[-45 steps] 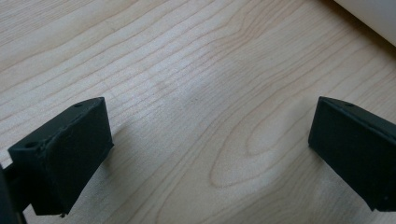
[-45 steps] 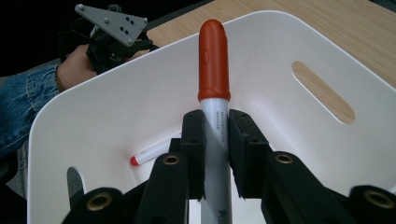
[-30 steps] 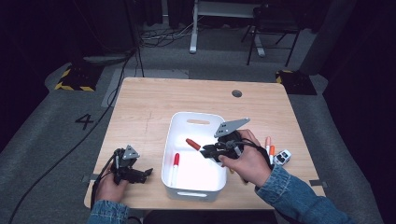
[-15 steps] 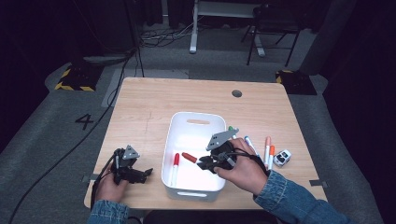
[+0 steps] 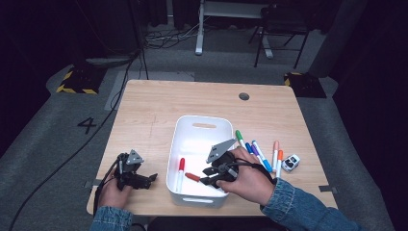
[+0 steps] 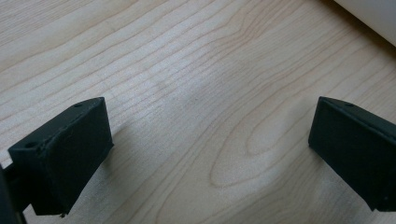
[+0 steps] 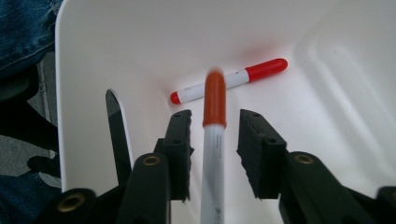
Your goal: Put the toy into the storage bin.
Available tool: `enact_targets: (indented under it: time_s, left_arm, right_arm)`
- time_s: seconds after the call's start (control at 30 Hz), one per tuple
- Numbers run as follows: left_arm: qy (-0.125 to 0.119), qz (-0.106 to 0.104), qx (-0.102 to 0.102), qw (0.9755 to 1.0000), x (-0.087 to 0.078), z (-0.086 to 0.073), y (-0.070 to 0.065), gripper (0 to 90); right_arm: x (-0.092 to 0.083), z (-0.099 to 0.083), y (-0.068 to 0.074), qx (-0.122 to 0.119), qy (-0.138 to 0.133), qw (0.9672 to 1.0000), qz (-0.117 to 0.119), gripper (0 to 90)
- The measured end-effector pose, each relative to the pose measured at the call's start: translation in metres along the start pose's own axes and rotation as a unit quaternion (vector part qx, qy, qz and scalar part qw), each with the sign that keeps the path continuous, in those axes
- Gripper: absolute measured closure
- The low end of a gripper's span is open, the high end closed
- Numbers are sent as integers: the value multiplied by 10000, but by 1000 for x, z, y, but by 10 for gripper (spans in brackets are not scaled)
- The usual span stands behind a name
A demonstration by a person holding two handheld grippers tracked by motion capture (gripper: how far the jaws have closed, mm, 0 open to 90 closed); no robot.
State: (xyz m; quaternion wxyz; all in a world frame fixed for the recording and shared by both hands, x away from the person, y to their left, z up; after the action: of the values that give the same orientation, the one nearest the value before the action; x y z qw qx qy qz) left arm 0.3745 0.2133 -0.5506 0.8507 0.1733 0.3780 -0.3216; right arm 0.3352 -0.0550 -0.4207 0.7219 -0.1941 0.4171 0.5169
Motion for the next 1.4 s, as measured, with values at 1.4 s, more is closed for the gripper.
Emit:
enact_targets:
  time_s: [1.4]
  left_arm:
    - [8, -19, -17, 10000, 0, 0, 0, 0]
  right_arm:
    - [-93, -33, -112, 1233, -999, 9807, -1142, 570]
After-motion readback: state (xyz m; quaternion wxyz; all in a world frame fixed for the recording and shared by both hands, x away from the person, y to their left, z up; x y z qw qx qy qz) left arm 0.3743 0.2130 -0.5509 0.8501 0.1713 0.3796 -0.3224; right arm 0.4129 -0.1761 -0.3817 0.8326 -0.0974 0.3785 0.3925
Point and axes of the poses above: each handheld gripper's, and its own axes: x roughly forward along the jaws, z roughly out of its top, y roughly to its left, the point moved 6 cm from there along x, roughly forward along the jaws, and after that the axes turned 6 degrees about x, right-handed, at the moved point
